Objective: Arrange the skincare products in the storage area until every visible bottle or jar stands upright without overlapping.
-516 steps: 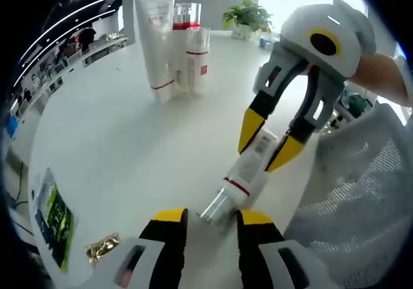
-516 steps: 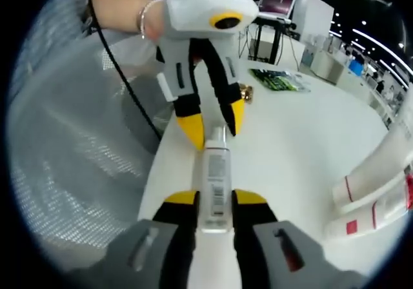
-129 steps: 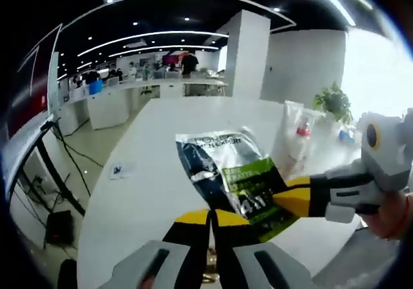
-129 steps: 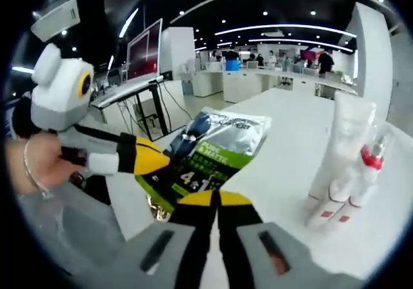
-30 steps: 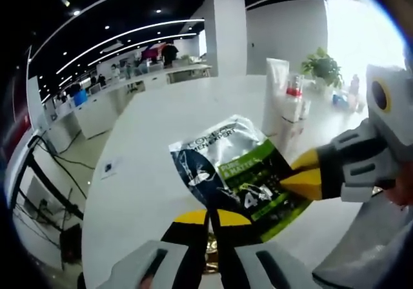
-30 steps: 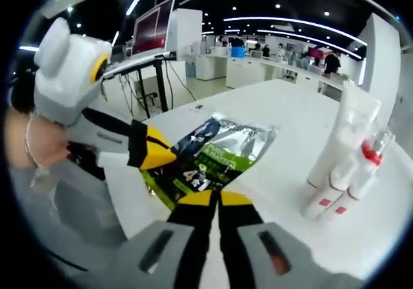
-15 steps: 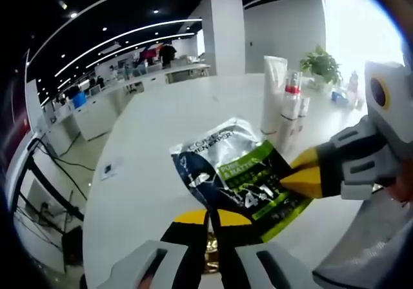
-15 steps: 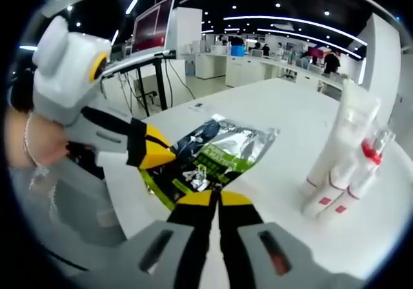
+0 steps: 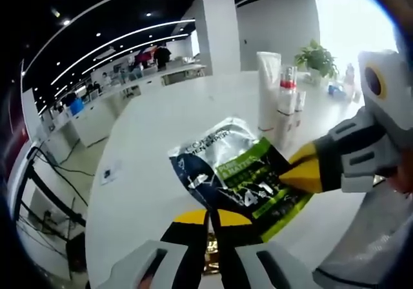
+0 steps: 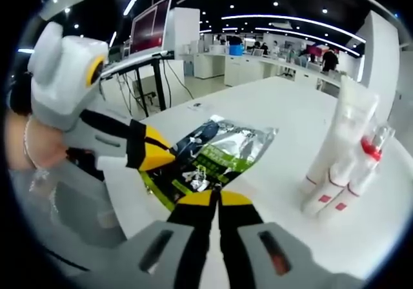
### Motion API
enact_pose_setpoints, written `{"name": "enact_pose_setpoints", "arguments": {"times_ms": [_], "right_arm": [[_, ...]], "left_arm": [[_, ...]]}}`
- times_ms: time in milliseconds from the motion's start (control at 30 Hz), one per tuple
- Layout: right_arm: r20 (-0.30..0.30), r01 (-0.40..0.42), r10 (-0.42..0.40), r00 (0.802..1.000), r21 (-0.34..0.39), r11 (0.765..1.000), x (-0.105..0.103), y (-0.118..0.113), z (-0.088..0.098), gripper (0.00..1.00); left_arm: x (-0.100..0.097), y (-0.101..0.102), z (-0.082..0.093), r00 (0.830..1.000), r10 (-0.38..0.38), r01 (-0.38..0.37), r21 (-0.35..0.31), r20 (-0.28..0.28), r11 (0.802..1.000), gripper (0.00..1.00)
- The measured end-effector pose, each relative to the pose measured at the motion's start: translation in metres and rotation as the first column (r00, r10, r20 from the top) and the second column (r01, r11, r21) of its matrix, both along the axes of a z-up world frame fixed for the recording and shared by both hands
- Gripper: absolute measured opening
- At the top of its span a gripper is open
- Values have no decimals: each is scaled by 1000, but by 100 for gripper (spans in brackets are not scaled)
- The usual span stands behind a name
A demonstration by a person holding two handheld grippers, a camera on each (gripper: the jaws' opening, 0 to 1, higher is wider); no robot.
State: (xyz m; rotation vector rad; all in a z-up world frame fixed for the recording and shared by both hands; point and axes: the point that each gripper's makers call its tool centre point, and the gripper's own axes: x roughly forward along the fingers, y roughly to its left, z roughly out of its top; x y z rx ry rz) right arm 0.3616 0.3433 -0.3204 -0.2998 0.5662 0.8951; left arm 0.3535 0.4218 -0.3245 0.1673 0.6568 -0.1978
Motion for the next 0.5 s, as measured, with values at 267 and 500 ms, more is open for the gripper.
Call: {"name": "enact_pose_setpoints", "arguments": {"times_ms": [267, 500], "right_arm": [[10, 22, -22, 1000, 30, 999, 8, -6, 7, 3], [20, 63, -65, 998, 93, 994, 20, -13, 18, 3]], "left_arm": [[6, -4, 7, 1000, 21, -21, -75, 2, 997, 4], [21, -8, 17, 999, 54, -52, -153, 7, 987, 4]]}}
